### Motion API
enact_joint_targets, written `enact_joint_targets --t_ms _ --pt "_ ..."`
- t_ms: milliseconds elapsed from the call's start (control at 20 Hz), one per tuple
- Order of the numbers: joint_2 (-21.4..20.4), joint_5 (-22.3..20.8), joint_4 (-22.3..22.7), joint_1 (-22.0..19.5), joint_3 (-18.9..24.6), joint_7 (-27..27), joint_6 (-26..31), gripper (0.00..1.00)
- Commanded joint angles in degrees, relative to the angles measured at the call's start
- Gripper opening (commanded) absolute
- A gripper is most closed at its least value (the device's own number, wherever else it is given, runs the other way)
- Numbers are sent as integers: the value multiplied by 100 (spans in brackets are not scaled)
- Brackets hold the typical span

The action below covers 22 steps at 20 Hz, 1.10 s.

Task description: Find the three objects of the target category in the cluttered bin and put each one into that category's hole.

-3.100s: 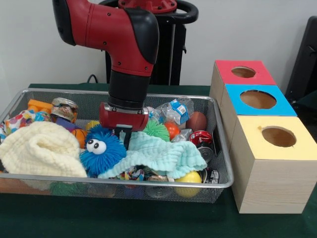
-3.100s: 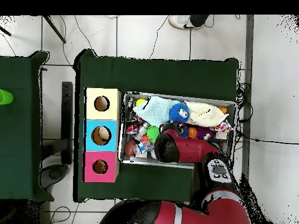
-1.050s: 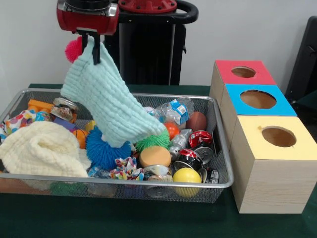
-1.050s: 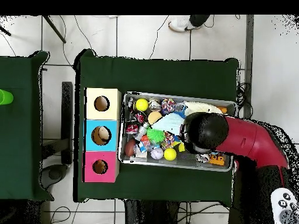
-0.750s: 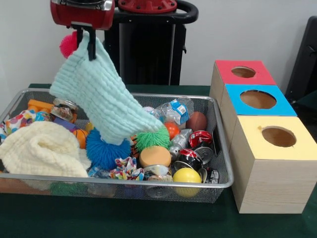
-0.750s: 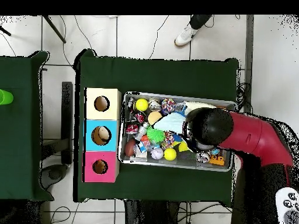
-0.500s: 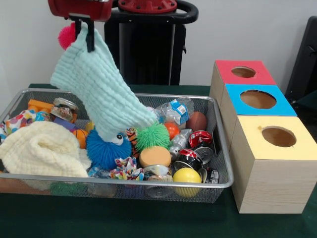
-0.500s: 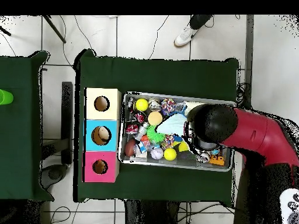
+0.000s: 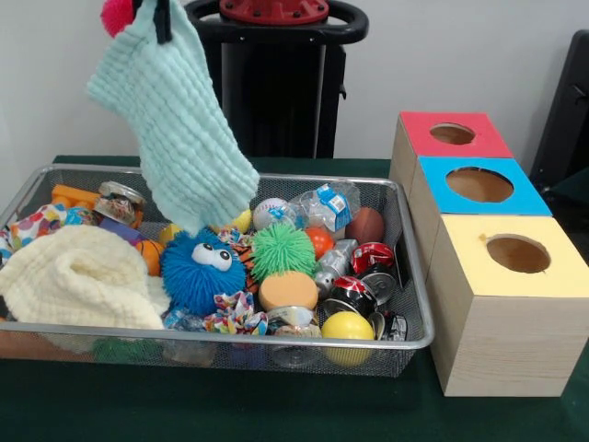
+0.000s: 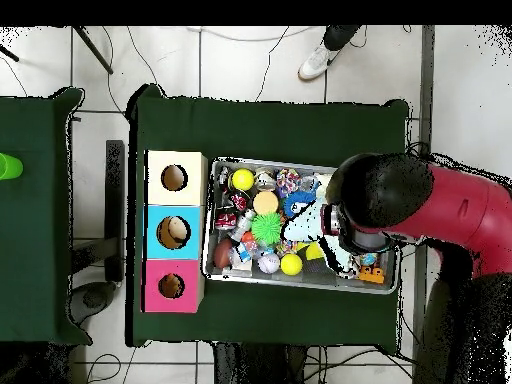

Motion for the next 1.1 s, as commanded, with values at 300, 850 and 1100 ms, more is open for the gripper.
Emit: enact_joint_targets --t_ms 300,850,1100 --pt "137 -135 -401 -355 762 -1293 364 0" --pt "509 -302 -810 -628 1041 -1435 538 0" --pt "676 -385 -963 -672 1134 -1425 510 0"
